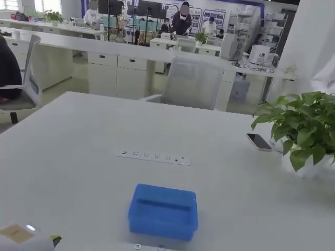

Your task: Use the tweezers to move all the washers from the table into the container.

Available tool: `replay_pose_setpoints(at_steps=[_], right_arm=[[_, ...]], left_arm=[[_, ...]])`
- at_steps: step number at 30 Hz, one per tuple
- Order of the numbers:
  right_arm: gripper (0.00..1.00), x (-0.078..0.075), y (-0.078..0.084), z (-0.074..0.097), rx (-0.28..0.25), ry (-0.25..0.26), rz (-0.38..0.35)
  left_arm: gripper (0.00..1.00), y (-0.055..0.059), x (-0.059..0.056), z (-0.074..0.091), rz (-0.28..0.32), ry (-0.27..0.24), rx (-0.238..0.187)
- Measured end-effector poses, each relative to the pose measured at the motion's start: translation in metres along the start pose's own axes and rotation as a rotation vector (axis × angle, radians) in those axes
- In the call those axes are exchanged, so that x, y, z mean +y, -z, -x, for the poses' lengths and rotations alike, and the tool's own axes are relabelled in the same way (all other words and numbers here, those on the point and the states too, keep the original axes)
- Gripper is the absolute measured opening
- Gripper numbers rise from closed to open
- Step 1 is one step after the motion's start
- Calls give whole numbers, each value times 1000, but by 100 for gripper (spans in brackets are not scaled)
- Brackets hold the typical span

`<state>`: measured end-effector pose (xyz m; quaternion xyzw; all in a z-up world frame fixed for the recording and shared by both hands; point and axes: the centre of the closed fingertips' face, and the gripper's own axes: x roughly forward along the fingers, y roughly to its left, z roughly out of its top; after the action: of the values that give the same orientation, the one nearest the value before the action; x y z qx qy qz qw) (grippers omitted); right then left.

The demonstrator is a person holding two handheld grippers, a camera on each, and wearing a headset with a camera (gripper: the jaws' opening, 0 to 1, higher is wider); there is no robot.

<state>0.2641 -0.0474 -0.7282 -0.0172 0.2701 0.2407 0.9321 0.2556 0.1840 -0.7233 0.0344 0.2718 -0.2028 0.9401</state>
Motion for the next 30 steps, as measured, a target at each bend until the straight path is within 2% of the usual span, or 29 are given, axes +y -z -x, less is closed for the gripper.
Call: replay_pose_setpoints(at_steps=[2,4,6,8,9,10,12,13,14,15,16,18,19,21,22,24,26,27,28,30], right_arm=[[81,0,2,-1,7,-5,-4],[75,0,4,-2,15,-17,-6],[72,1,4,-3,16,-22,-2],[70,0,5,-4,24,-22,7],[69,0,6,-5,30,-24,10],[67,0,6,-6,33,-25,13],[66,0,5,-7,38,-31,17],[65,0,6,-7,41,-35,17],[64,0,6,-8,43,-38,15],[63,0,6,-9,47,-42,13],[62,1,7,-9,49,-46,13],[60,4,9,-10,59,-59,13],[59,6,10,-11,67,-68,17],[56,8,13,-11,80,-74,26],[56,9,14,-12,84,-76,29],[54,10,17,-12,93,-82,31],[54,12,19,-12,102,-92,27],[53,13,20,-12,107,-97,27],[53,14,22,-13,113,-101,27],[52,17,22,-13,117,-107,29]], left_arm=[[65,2,-2,-5,-35,38,20],[56,6,-3,-11,-73,58,49],[49,9,-5,-18,-142,89,76],[37,11,-6,-25,-190,101,86],[33,14,-7,-30,-222,116,106],[33,17,-10,-35,-259,135,130],[37,17,-13,-45,-282,148,126],[37,20,-18,-48,-301,188,148],[36,21,-17,-52,-298,186,154],[32,20,-18,-58,-321,193,147],[26,23,-19,-64,-350,209,158],[25,26,-20,-74,-359,215,169],[25,35,-23,-79,-375,256,215],[23,38,-24,-90,-399,264,216],[21,42,-25,-92,-411,282,238],[19,45,-25,-100,-428,287,241],[19,51,-27,-107,-435,301,271],[19,52,-26,-110,-450,295,278],[18,56,-25,-112,-500,306,300],[14,57,-24,-119,-514,303,302]])
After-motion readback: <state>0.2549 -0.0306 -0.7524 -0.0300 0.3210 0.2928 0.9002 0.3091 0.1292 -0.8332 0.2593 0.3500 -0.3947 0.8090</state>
